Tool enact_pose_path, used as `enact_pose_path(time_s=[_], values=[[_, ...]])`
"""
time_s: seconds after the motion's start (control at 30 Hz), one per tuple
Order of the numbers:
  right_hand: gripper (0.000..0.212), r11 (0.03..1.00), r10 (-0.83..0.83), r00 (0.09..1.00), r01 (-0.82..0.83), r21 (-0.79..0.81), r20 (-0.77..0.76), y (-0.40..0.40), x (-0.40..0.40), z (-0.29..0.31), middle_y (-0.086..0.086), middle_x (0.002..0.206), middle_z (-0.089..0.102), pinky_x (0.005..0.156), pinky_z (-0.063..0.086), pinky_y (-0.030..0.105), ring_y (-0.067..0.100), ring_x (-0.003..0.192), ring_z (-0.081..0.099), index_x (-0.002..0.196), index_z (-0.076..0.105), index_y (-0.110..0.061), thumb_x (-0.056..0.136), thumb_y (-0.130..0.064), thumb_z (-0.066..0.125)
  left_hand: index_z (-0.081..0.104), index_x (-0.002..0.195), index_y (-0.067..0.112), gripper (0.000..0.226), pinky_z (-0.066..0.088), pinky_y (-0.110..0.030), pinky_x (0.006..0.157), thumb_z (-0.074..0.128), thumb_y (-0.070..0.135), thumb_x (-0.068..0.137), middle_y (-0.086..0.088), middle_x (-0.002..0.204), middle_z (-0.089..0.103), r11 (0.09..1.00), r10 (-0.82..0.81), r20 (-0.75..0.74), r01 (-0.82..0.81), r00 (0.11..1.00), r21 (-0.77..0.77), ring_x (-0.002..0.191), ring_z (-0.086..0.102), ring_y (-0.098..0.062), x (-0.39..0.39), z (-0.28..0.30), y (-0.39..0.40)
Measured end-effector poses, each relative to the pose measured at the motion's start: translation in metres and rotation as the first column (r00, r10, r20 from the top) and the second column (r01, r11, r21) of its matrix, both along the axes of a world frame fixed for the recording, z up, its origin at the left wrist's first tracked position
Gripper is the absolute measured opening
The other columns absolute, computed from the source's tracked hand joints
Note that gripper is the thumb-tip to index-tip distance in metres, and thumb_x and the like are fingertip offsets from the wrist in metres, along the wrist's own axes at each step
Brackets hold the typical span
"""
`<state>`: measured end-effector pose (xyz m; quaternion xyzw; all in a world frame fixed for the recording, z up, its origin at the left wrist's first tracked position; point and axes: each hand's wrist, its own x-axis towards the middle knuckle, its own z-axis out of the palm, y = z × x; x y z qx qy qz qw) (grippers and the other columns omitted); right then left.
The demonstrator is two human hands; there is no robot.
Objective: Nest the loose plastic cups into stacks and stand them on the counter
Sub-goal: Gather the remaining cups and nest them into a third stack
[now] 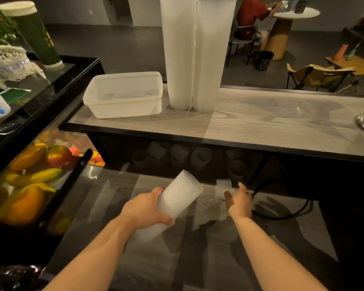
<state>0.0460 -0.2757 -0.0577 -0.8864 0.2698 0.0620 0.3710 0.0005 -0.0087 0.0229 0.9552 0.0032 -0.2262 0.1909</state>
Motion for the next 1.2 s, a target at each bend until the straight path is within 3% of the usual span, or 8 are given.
enact_pose_path(time_s=[0.1, 0.17, 0.27, 0.33, 0.47, 0.6, 0.8, 1.2], values=[[0.057, 0.999, 0.000, 1.000, 0.001, 0.054, -0.023, -0.008, 0.015, -0.018, 0.019, 0.133, 0.057, 0.093, 0.048, 0.037, 0.035, 0.121, 0.056, 0.149, 0.035, -0.011, 0.098, -0.027, 0.055, 0.035, 0.143, 0.032, 0.094, 0.055, -0.038, 0.088, 0.080, 0.061, 0.066, 0.014, 0.112, 0.054, 1.000, 0.003, -0.018, -0.003, 1.000, 0.002, 0.099, 0.057, -0.012, 0.001, -0.001, 0.000], [0.048, 0.980, -0.037, 0.998, 0.044, 0.194, -0.042, -0.008, 0.023, -0.028, 0.016, 0.118, 0.066, 0.078, 0.055, 0.033, 0.031, 0.101, 0.067, 0.141, 0.047, -0.010, 0.097, -0.025, 0.058, 0.035, 0.143, 0.033, 0.094, 0.055, -0.039, 0.089, 0.080, 0.062, 0.065, 0.014, 0.112, 0.054, 1.000, 0.006, -0.024, -0.005, 1.000, 0.008, 0.099, 0.058, -0.012, 0.002, -0.001, 0.001], [0.030, 0.934, -0.052, 0.997, 0.070, 0.350, -0.060, -0.014, 0.035, -0.049, 0.008, 0.084, 0.072, 0.077, 0.059, 0.049, 0.024, 0.067, 0.069, 0.119, 0.063, -0.011, 0.091, -0.021, 0.065, 0.035, 0.142, 0.034, 0.095, 0.056, -0.039, 0.088, 0.079, 0.063, 0.063, 0.015, 0.112, 0.054, 1.000, 0.010, -0.019, -0.010, 1.000, 0.019, 0.098, 0.058, -0.012, 0.004, -0.003, 0.001], [0.021, 0.922, -0.048, 0.998, 0.063, 0.381, -0.048, -0.018, 0.041, -0.062, 0.004, 0.070, 0.071, 0.076, 0.059, 0.054, 0.024, 0.065, 0.069, 0.107, 0.068, -0.012, 0.088, -0.020, 0.066, 0.036, 0.141, 0.035, 0.095, 0.056, -0.039, 0.088, 0.078, 0.065, 0.061, 0.016, 0.112, 0.054, 1.000, 0.014, -0.017, -0.013, 1.000, 0.022, 0.099, 0.057, -0.012, 0.005, -0.005, 0.002], [0.015, 0.896, -0.057, 0.997, 0.025, 0.443, 0.060, -0.010, 0.025, -0.016, 0.004, 0.087, 0.070, 0.076, 0.060, 0.042, 0.021, 0.076, 0.069, 0.107, 0.069, -0.013, 0.093, -0.015, 0.063, 0.036, 0.141, 0.036, 0.094, 0.055, -0.038, 0.087, 0.079, 0.063, 0.062, 0.016, 0.112, 0.054, 1.000, 0.010, -0.018, -0.010, 1.000, 0.018, 0.098, 0.056, -0.011, 0.005, -0.005, 0.001], [0.007, 0.852, -0.068, 0.985, -0.026, 0.522, 0.161, -0.010, 0.003, 0.035, 0.000, 0.094, 0.068, 0.062, 0.055, 0.022, 0.016, 0.078, 0.067, 0.099, 0.065, -0.020, 0.096, -0.017, 0.061, 0.036, 0.141, 0.035, 0.092, 0.054, -0.035, 0.085, 0.080, 0.061, 0.065, 0.016, 0.111, 0.052, 1.000, -0.005, -0.013, 0.005, 1.000, 0.018, 0.098, 0.056, -0.011, 0.004, -0.005, -0.002], [0.013, 0.781, 0.052, 0.915, -0.286, 0.555, 0.400, -0.007, -0.033, 0.091, 0.000, 0.091, 0.075, 0.072, 0.059, 0.025, 0.014, 0.079, 0.071, 0.104, 0.066, -0.017, 0.097, -0.011, 0.057, 0.034, 0.143, 0.036, 0.097, 0.054, -0.034, 0.087, 0.082, 0.060, 0.062, 0.016, 0.115, 0.053, 1.000, -0.001, -0.016, 0.001, 1.000, -0.012, 0.101, 0.056, -0.011, 0.001, -0.008, -0.008], [0.017, 0.828, 0.266, 0.864, -0.432, 0.359, 0.427, -0.001, -0.042, 0.100, -0.010, 0.088, 0.071, 0.075, 0.057, 0.023, 0.008, 0.079, 0.067, 0.101, 0.067, -0.033, 0.096, -0.018, 0.060, 0.039, 0.137, 0.037, 0.088, 0.050, -0.033, 0.079, 0.081, 0.060, 0.063, 0.017, 0.108, 0.055, 0.998, -0.034, 0.021, 0.035, 0.999, -0.045, 0.096, 0.057, -0.010, 0.000, 0.002, -0.020]])
